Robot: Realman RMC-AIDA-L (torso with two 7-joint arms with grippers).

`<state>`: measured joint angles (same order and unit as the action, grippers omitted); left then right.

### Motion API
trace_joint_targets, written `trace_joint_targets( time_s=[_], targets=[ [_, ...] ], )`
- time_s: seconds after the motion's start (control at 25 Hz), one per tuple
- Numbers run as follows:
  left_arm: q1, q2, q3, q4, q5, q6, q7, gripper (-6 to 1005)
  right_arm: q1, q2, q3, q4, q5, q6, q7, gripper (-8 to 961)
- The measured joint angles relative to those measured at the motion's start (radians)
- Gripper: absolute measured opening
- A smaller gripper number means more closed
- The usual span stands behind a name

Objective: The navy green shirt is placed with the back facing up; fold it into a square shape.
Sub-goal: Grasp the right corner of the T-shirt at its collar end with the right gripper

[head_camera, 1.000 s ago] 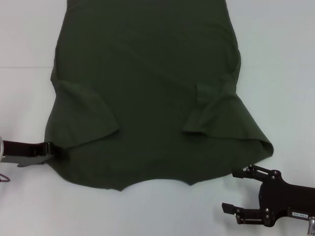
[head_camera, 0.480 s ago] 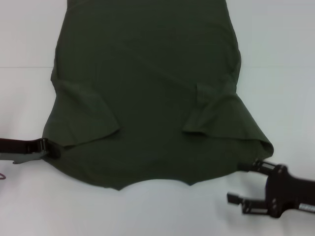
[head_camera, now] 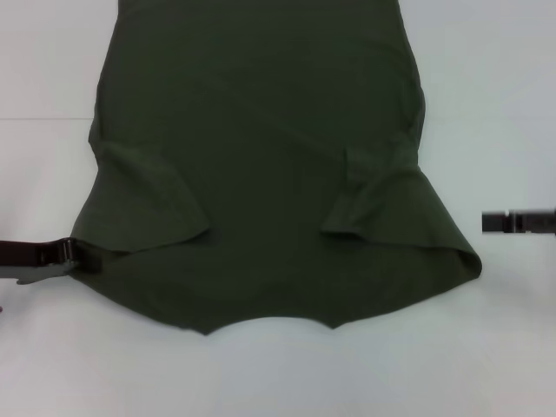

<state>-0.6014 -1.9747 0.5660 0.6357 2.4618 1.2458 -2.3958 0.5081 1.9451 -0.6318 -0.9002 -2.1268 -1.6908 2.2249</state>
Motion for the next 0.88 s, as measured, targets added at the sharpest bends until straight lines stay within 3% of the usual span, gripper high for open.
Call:
trace_joint_targets(
  time_s=[0.08,0.16,0.36,0.48,0.88],
  targets=[
    [0.000,0.001,0.000,0.000,0.000,0.006,0.012,43,0.062,-0.031,0.002,-0.010,-0.040,-0.051,0.134,916],
    [0.000,0.001,-0.001,0.001,-0.003,0.008,0.023,43,0.111,-0.037,0.005,-0.052,-0.127,-0.068,0.244,916],
    [0.007,0.001,-0.012,0.003,-0.029,0.010,0.055,45,0.235,-0.019,0.002,-0.089,-0.490,-0.014,0.362,915],
    [0.010,0.003,-0.013,0.004,-0.035,0.016,0.069,47,0.274,-0.003,-0.017,-0.069,-0.612,0.019,0.367,915],
    [0.014,-0.001,-0.012,0.004,-0.041,0.023,0.091,51,0.289,0.015,-0.066,0.070,-0.626,0.183,0.368,916]
  ],
)
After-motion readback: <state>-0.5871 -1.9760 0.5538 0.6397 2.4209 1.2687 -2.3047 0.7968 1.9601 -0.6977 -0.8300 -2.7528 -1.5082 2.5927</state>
